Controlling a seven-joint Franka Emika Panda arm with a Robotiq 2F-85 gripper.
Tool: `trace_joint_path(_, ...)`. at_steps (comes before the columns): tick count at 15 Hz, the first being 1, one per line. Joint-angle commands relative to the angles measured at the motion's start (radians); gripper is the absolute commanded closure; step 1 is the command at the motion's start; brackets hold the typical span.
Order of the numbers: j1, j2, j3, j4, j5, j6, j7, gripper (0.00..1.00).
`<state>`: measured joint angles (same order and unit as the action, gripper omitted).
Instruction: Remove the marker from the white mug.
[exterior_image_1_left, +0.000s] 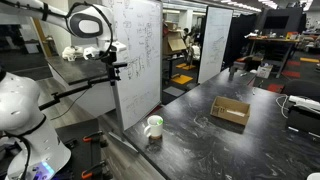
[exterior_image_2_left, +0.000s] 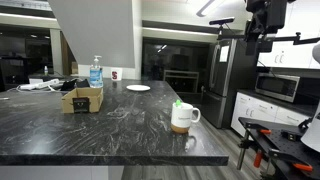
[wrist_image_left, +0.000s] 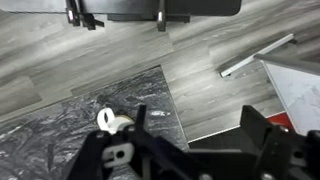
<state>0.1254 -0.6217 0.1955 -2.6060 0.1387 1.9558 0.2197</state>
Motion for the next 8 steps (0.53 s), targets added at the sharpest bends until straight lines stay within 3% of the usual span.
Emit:
trace_joint_path(1, 0.002, 0.0, -0.002, 0.002, -0.002, -0.002, 0.001, 0.0)
trace_joint_path(8, -0.009, 0.015, -0.001, 0.007, -0.001, 0.019, 0.019, 0.0)
